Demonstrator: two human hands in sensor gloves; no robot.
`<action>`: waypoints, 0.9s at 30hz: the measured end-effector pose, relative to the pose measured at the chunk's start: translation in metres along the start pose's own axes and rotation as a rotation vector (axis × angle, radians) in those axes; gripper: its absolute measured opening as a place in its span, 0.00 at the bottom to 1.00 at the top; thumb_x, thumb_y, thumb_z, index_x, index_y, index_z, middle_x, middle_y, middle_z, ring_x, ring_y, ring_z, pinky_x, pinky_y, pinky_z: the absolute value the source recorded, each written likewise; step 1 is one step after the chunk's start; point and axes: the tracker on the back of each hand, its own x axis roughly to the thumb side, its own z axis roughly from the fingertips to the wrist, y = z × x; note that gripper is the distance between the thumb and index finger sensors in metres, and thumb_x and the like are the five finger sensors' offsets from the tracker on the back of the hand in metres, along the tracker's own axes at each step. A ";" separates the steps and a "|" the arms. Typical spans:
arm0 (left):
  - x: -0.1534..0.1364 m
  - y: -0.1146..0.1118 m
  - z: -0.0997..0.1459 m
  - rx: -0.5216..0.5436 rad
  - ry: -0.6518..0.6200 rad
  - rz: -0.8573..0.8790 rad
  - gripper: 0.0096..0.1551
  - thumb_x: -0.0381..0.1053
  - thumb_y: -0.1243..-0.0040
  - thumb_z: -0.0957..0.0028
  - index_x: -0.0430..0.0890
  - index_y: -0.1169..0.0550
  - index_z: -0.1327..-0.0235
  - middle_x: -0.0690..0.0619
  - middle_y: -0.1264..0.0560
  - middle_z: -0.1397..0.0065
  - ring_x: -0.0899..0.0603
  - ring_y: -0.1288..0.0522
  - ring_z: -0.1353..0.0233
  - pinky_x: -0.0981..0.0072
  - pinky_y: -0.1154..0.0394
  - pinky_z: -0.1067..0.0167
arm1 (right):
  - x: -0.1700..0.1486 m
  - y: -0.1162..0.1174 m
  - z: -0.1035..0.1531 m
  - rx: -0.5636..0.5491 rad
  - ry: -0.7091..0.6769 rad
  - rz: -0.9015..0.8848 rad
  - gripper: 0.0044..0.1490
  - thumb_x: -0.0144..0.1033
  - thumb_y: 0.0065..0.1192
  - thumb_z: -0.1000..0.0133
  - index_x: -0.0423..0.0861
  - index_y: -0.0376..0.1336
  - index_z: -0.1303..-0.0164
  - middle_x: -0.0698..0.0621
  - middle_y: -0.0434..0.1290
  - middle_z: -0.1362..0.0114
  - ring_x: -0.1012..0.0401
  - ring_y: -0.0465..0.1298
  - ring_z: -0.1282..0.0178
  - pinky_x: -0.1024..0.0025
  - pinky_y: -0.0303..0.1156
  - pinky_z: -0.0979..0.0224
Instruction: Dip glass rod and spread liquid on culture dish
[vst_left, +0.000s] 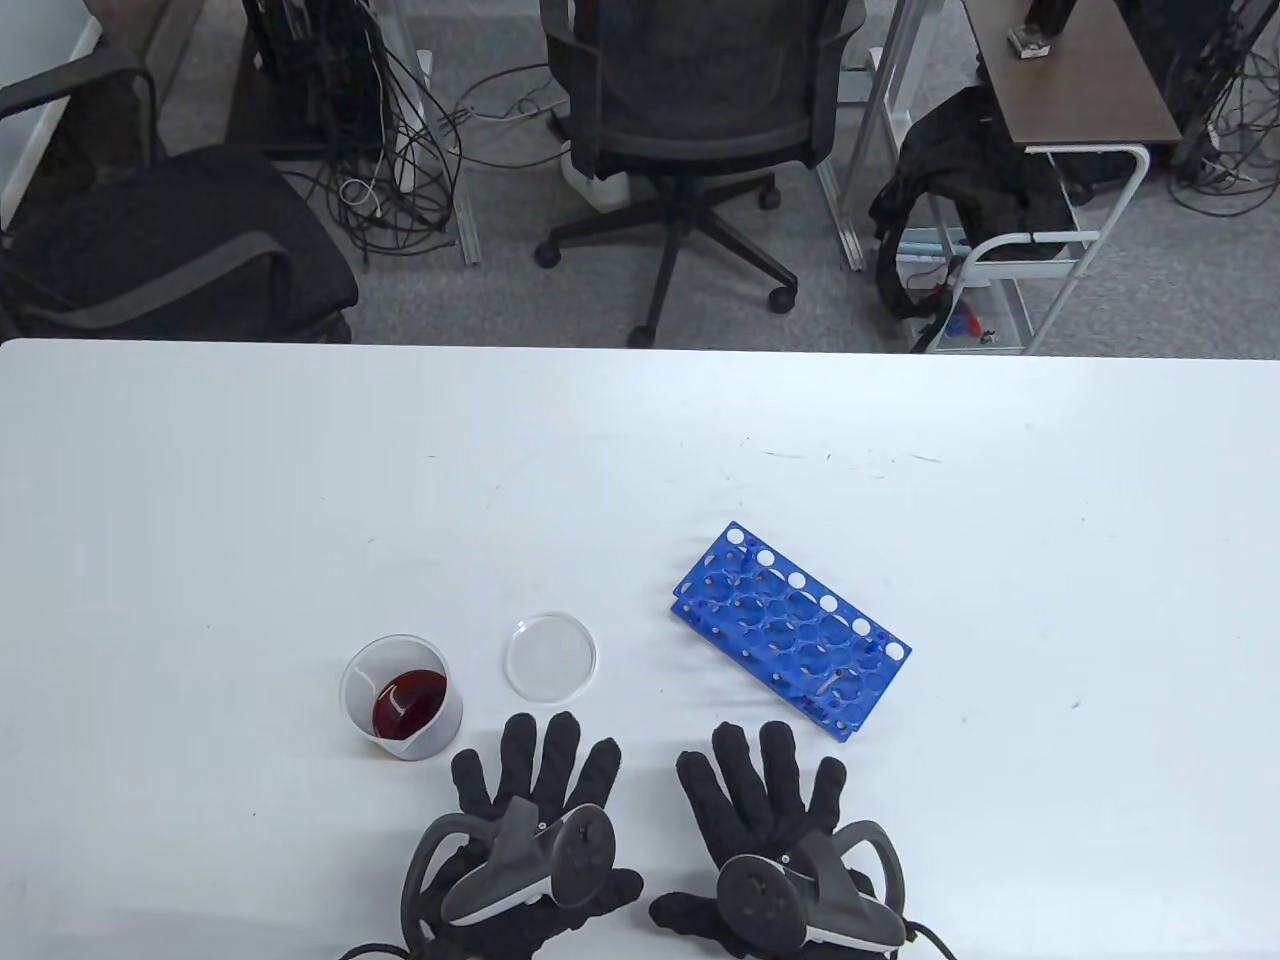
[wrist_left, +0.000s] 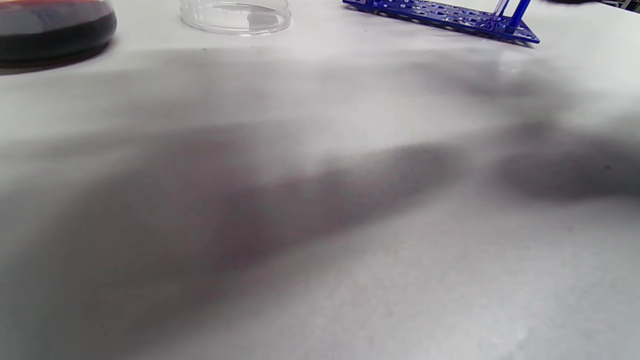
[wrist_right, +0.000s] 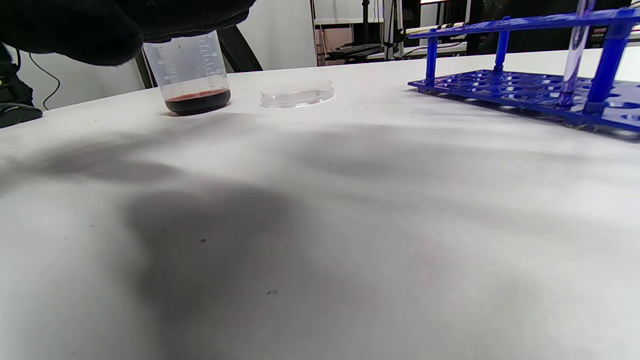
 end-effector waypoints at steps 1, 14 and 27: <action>-0.001 0.000 -0.002 0.009 0.009 0.000 0.64 0.83 0.60 0.55 0.56 0.75 0.26 0.40 0.77 0.19 0.23 0.75 0.19 0.15 0.66 0.32 | 0.000 0.000 0.000 0.000 0.002 -0.002 0.72 0.80 0.39 0.44 0.41 0.21 0.15 0.31 0.21 0.15 0.25 0.26 0.21 0.11 0.34 0.36; -0.019 0.040 -0.051 0.203 0.167 0.047 0.65 0.81 0.53 0.54 0.49 0.61 0.16 0.42 0.63 0.14 0.30 0.58 0.13 0.40 0.51 0.19 | -0.002 0.000 0.002 0.001 0.000 -0.029 0.71 0.79 0.40 0.43 0.41 0.21 0.14 0.31 0.22 0.14 0.25 0.26 0.21 0.11 0.34 0.36; -0.040 0.054 -0.118 0.109 0.394 -0.044 0.65 0.78 0.47 0.56 0.42 0.48 0.15 0.38 0.49 0.13 0.28 0.41 0.16 0.43 0.40 0.20 | -0.005 -0.002 0.004 -0.015 -0.014 -0.061 0.70 0.79 0.39 0.43 0.41 0.23 0.14 0.31 0.23 0.14 0.25 0.27 0.21 0.12 0.34 0.35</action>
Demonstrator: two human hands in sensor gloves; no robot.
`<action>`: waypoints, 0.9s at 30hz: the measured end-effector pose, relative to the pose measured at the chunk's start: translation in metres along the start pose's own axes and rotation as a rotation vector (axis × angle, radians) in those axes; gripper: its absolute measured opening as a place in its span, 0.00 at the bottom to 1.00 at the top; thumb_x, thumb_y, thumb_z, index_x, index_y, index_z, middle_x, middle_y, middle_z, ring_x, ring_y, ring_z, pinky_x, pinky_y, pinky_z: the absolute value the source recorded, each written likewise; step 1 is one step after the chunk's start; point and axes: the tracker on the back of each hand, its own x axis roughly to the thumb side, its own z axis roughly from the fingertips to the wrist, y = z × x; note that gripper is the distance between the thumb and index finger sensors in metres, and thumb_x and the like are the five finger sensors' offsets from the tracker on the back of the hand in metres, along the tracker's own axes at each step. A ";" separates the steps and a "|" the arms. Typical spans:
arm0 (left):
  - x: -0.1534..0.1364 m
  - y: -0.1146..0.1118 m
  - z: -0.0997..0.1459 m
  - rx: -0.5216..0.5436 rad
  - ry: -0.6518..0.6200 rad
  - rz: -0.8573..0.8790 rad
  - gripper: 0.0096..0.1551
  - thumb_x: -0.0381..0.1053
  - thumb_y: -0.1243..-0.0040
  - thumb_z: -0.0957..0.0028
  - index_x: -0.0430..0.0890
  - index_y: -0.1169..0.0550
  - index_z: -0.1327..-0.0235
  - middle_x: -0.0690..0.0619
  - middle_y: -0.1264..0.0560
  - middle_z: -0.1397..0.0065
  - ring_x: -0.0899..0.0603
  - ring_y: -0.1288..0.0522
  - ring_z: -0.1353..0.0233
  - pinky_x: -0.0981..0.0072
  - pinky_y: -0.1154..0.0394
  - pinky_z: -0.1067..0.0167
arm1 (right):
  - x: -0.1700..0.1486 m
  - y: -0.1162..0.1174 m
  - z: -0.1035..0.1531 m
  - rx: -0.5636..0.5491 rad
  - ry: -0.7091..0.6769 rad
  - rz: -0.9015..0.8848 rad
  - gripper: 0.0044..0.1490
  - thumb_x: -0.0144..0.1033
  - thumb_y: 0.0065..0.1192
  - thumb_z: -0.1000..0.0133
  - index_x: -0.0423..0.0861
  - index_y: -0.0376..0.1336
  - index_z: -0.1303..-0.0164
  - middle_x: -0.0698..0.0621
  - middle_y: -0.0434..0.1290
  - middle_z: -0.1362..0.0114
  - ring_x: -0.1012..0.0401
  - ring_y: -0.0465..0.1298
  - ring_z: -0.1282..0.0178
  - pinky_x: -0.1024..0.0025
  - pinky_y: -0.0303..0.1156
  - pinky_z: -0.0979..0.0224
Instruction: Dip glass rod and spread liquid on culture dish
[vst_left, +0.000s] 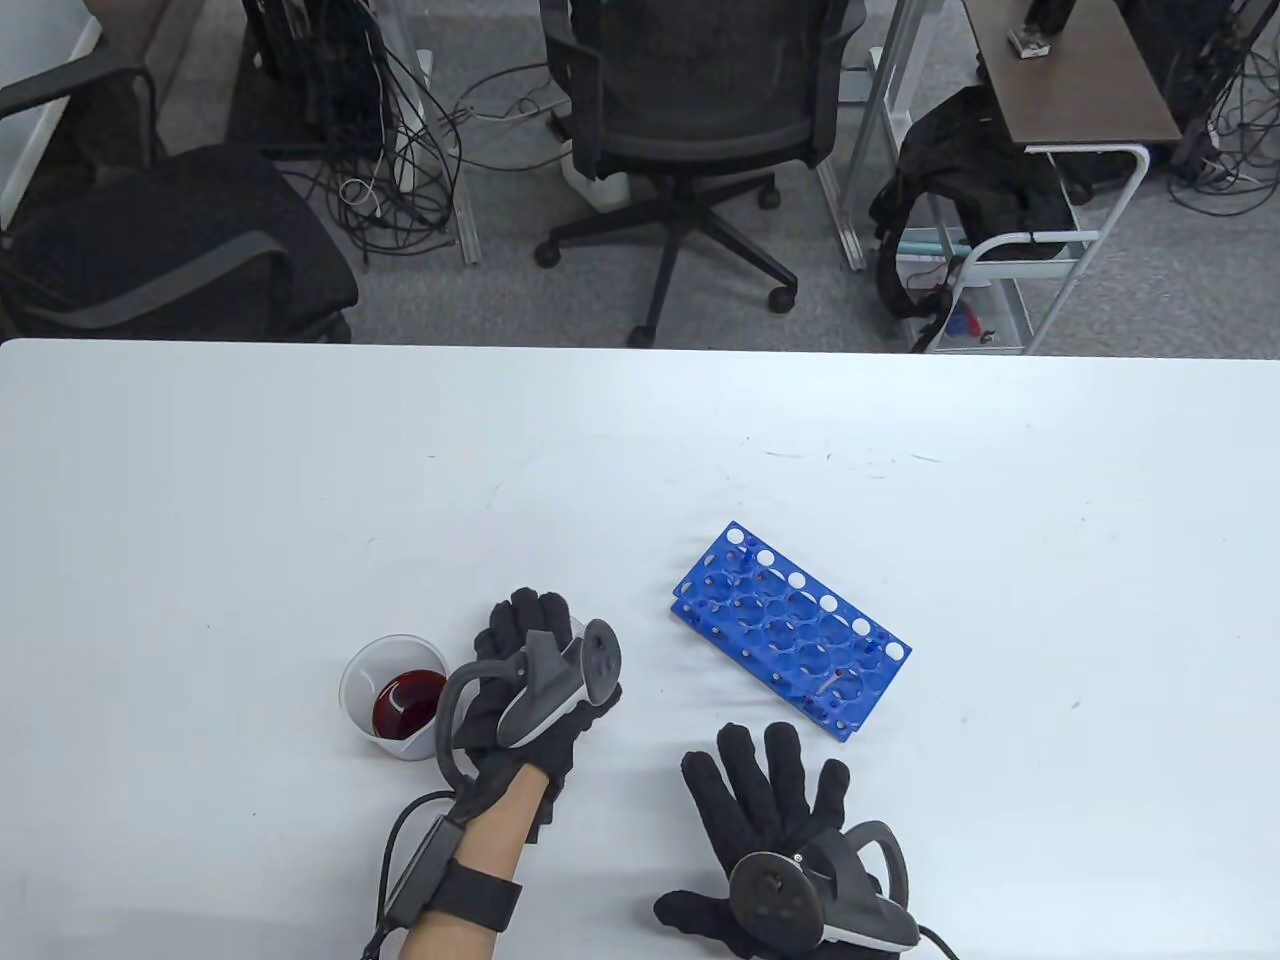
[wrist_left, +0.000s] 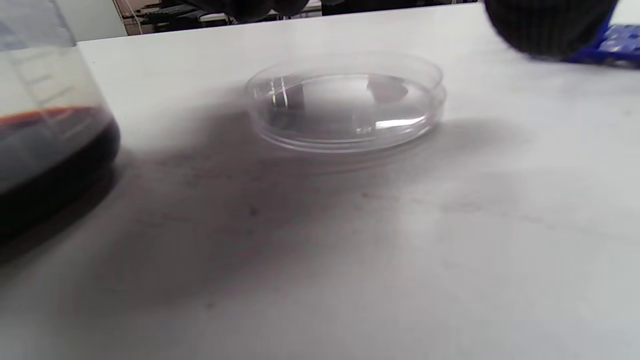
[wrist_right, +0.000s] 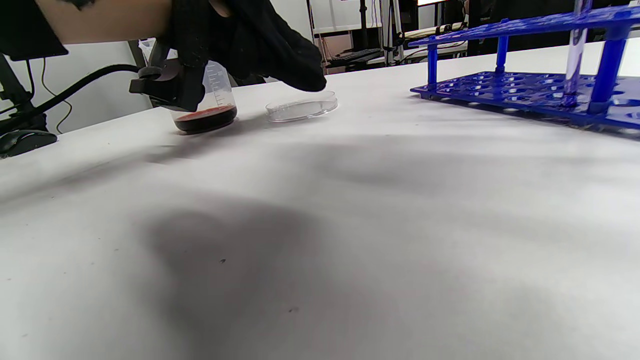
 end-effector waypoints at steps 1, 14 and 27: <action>0.001 -0.001 -0.005 -0.032 0.015 -0.010 0.64 0.78 0.47 0.56 0.41 0.47 0.15 0.38 0.48 0.13 0.28 0.40 0.16 0.43 0.39 0.20 | 0.000 0.000 0.000 0.001 -0.002 0.000 0.70 0.79 0.39 0.43 0.41 0.22 0.14 0.31 0.23 0.14 0.25 0.27 0.21 0.12 0.34 0.35; 0.003 -0.010 -0.019 -0.024 0.053 -0.044 0.61 0.74 0.42 0.58 0.42 0.41 0.17 0.39 0.41 0.15 0.31 0.31 0.21 0.46 0.31 0.23 | -0.001 -0.001 0.002 -0.003 -0.005 -0.008 0.70 0.79 0.39 0.43 0.41 0.23 0.13 0.31 0.24 0.14 0.25 0.27 0.21 0.12 0.35 0.35; 0.014 -0.022 0.020 0.016 -0.212 -0.156 0.61 0.74 0.40 0.60 0.43 0.40 0.17 0.41 0.39 0.16 0.33 0.29 0.22 0.48 0.30 0.23 | -0.003 -0.003 0.000 -0.002 0.007 -0.002 0.70 0.79 0.40 0.43 0.40 0.23 0.13 0.31 0.24 0.14 0.25 0.27 0.21 0.12 0.35 0.35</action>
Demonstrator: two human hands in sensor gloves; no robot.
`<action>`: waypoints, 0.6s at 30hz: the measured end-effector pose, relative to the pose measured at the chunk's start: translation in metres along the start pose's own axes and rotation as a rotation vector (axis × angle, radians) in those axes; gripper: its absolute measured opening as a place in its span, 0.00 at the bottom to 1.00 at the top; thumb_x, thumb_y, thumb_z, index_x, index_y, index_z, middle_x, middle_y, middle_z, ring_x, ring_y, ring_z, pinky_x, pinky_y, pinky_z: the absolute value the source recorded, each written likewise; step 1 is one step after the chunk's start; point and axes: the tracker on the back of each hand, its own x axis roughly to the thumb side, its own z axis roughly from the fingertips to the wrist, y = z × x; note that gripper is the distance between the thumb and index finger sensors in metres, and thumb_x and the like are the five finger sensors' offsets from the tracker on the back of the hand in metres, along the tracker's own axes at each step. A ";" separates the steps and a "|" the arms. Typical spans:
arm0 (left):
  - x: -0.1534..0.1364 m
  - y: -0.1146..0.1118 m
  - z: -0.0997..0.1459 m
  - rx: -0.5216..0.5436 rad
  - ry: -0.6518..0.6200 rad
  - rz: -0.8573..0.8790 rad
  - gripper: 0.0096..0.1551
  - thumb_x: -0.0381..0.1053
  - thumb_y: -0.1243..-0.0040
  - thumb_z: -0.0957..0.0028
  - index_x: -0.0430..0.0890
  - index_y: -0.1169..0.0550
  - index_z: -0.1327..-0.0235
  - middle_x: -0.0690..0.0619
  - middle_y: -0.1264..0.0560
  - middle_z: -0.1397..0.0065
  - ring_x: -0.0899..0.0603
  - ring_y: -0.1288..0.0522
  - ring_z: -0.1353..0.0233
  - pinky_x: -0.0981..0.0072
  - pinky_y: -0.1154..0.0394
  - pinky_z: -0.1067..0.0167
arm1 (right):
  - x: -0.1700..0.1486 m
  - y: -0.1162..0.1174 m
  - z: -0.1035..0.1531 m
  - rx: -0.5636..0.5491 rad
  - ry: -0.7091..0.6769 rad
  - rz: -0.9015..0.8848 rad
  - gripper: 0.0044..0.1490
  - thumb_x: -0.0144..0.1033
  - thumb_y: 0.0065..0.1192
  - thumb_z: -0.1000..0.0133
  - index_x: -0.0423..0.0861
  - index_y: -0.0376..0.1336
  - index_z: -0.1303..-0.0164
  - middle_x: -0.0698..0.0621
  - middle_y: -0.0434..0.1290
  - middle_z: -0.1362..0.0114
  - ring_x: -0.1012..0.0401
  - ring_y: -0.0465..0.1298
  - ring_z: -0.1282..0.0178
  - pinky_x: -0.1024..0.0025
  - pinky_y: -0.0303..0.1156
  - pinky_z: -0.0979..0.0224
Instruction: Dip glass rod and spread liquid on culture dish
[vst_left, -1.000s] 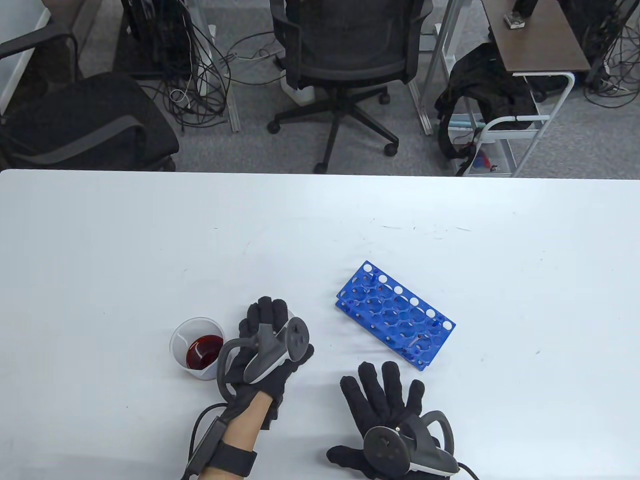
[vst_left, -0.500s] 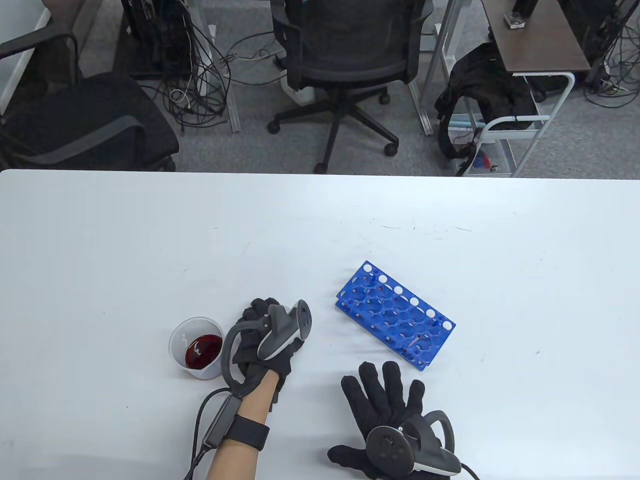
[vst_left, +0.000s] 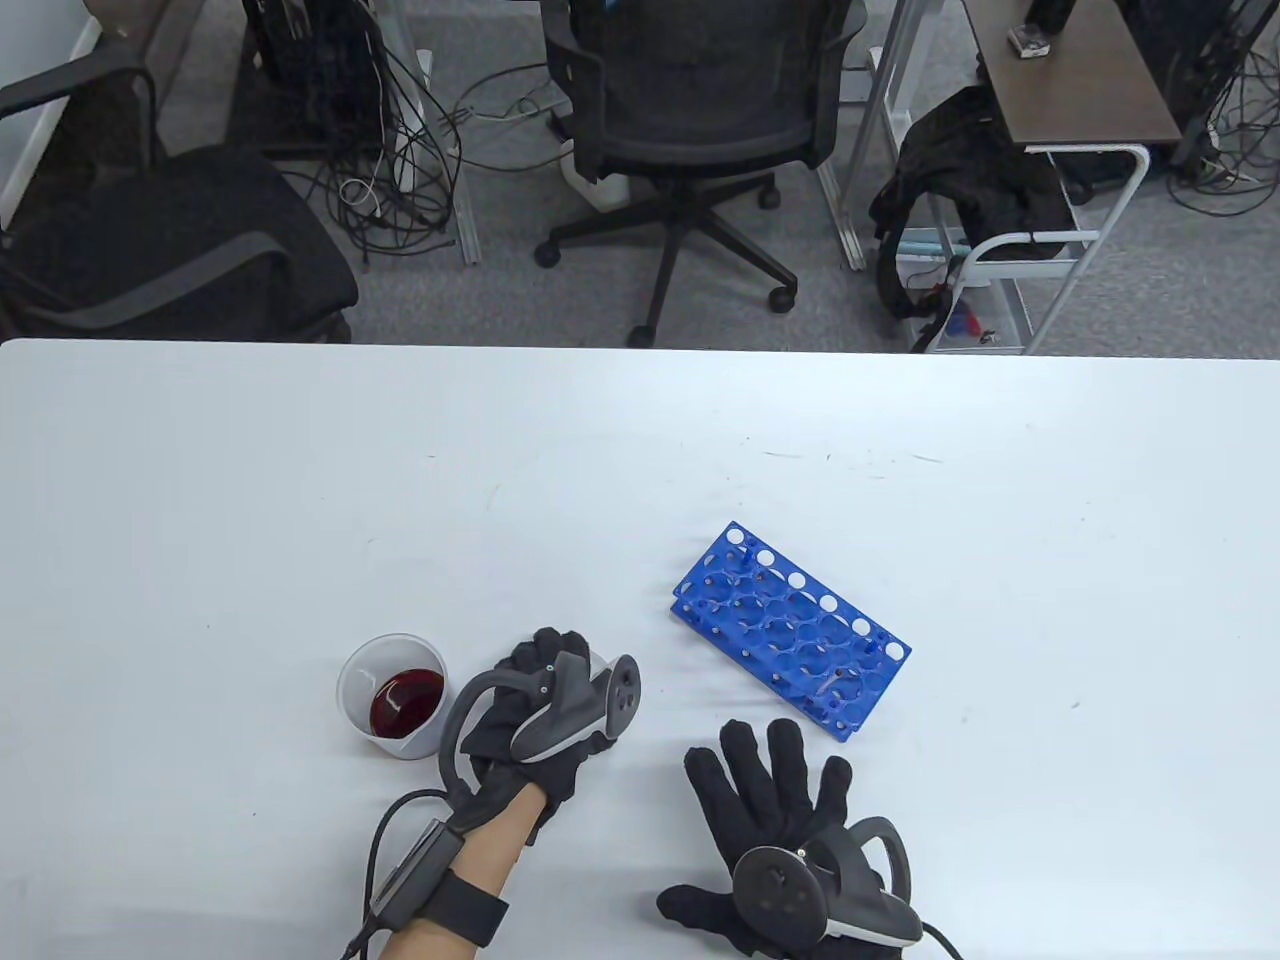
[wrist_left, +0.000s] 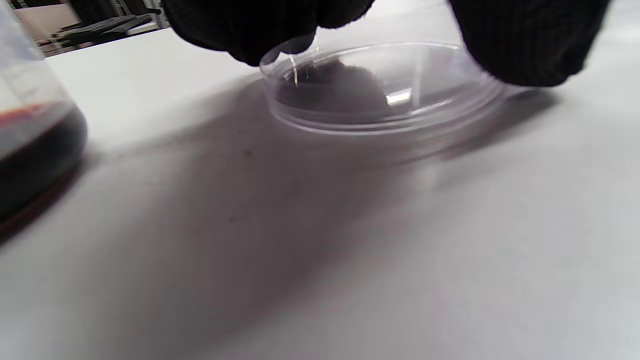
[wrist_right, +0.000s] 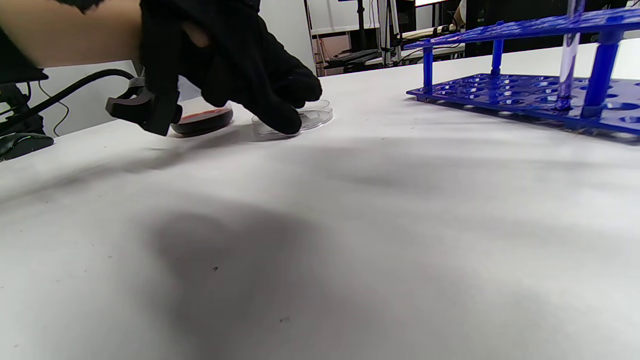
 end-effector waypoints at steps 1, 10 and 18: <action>0.002 -0.002 0.005 0.006 -0.026 -0.006 0.61 0.74 0.39 0.60 0.43 0.40 0.17 0.41 0.39 0.16 0.33 0.29 0.22 0.48 0.30 0.23 | 0.000 0.000 0.000 0.000 0.001 0.000 0.70 0.79 0.40 0.42 0.40 0.23 0.13 0.31 0.24 0.14 0.25 0.27 0.21 0.12 0.35 0.35; 0.020 -0.017 0.048 0.053 -0.188 -0.061 0.62 0.74 0.40 0.61 0.43 0.40 0.17 0.41 0.39 0.16 0.33 0.29 0.22 0.48 0.29 0.24 | -0.001 -0.001 -0.001 0.011 0.007 0.003 0.70 0.78 0.41 0.42 0.41 0.24 0.13 0.31 0.24 0.14 0.25 0.27 0.21 0.12 0.35 0.35; 0.041 -0.029 0.083 0.091 -0.292 -0.097 0.63 0.75 0.41 0.61 0.42 0.40 0.17 0.40 0.40 0.16 0.33 0.30 0.22 0.48 0.29 0.24 | -0.002 0.000 -0.003 0.033 0.016 0.022 0.69 0.77 0.43 0.41 0.41 0.24 0.13 0.31 0.25 0.14 0.25 0.28 0.21 0.12 0.35 0.35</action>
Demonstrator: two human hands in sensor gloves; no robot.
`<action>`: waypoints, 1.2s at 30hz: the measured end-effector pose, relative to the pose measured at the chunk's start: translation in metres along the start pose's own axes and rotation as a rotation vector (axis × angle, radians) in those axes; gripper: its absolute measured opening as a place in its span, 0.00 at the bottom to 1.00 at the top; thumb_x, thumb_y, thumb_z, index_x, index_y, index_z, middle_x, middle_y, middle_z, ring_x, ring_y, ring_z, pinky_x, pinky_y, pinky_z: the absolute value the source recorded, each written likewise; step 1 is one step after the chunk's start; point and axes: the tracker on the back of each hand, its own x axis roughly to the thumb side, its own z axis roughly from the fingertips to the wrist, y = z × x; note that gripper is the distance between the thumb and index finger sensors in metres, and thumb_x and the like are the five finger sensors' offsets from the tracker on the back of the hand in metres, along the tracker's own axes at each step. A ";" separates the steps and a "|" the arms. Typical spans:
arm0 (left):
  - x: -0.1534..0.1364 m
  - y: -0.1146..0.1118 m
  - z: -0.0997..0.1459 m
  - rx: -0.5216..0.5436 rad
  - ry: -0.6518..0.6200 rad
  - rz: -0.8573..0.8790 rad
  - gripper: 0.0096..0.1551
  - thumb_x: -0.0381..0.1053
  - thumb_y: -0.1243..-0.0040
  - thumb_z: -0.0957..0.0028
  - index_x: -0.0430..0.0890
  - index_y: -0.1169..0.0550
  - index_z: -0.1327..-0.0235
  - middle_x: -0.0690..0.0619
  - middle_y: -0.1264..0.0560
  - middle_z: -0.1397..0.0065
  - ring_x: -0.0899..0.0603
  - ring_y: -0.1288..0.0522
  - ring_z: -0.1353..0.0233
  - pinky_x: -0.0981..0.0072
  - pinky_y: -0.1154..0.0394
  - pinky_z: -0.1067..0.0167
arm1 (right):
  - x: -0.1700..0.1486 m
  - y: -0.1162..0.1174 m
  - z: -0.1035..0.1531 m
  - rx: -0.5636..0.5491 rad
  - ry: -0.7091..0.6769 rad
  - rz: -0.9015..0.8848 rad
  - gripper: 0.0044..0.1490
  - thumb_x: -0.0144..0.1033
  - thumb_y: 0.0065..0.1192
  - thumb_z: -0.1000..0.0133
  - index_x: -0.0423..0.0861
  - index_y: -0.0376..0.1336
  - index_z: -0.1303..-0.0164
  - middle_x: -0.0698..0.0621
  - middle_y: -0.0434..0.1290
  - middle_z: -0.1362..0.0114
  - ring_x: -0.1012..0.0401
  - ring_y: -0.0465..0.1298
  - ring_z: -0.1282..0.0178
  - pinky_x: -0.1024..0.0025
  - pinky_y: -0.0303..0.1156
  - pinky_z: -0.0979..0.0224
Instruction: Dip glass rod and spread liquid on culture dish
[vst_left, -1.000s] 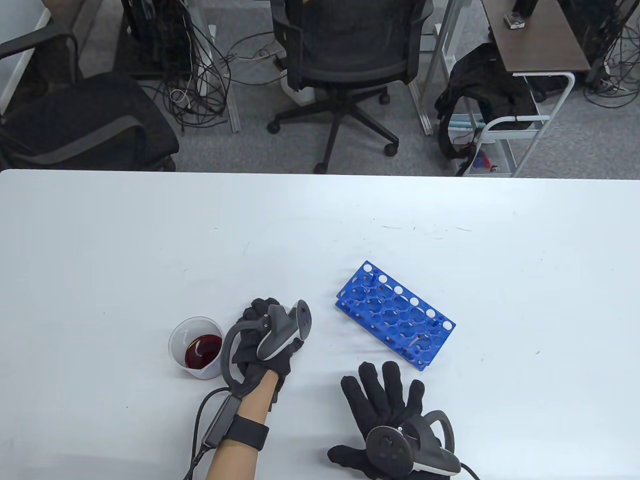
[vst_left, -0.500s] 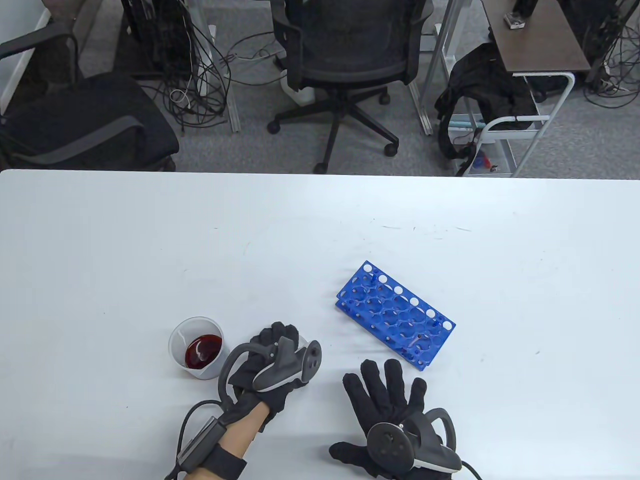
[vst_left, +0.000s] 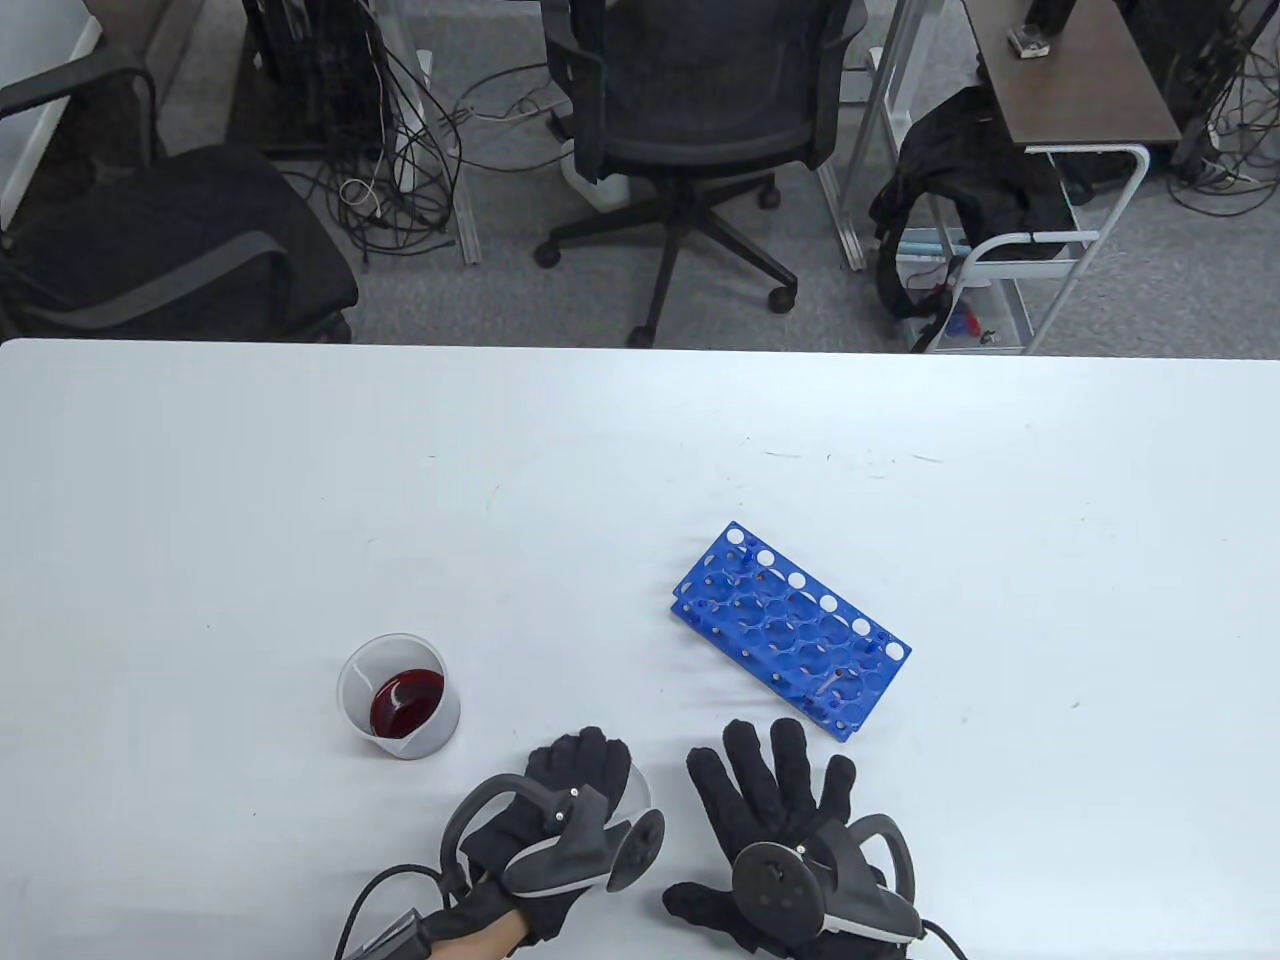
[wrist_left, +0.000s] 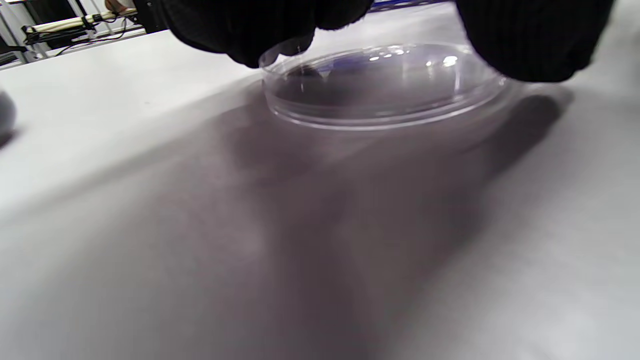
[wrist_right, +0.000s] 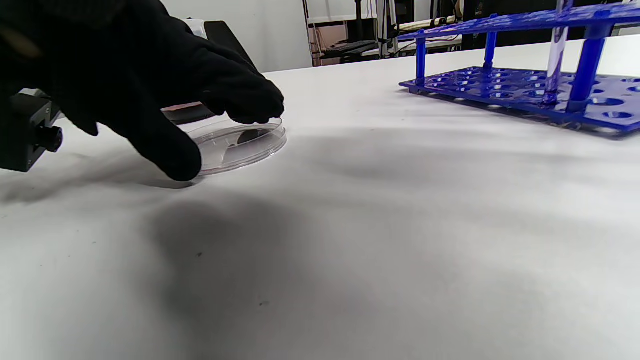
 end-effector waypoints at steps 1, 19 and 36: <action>0.003 -0.001 0.003 0.006 -0.011 0.000 0.63 0.75 0.41 0.61 0.42 0.40 0.17 0.40 0.40 0.16 0.33 0.30 0.22 0.48 0.29 0.24 | 0.000 0.000 0.000 0.002 0.000 -0.002 0.69 0.77 0.43 0.41 0.41 0.24 0.13 0.31 0.25 0.14 0.25 0.28 0.21 0.12 0.35 0.35; -0.008 0.005 0.024 -0.076 0.007 0.142 0.68 0.79 0.50 0.58 0.43 0.56 0.15 0.38 0.55 0.12 0.25 0.47 0.14 0.30 0.42 0.22 | 0.001 0.000 0.000 0.001 0.000 -0.001 0.69 0.77 0.44 0.41 0.41 0.24 0.13 0.30 0.25 0.13 0.25 0.28 0.21 0.12 0.36 0.35; -0.070 0.015 0.081 0.052 0.246 0.275 0.70 0.82 0.54 0.58 0.49 0.68 0.19 0.37 0.69 0.15 0.19 0.66 0.17 0.13 0.59 0.31 | -0.001 -0.015 0.012 -0.183 0.035 -0.053 0.68 0.75 0.46 0.41 0.40 0.28 0.12 0.29 0.31 0.12 0.25 0.34 0.19 0.13 0.41 0.32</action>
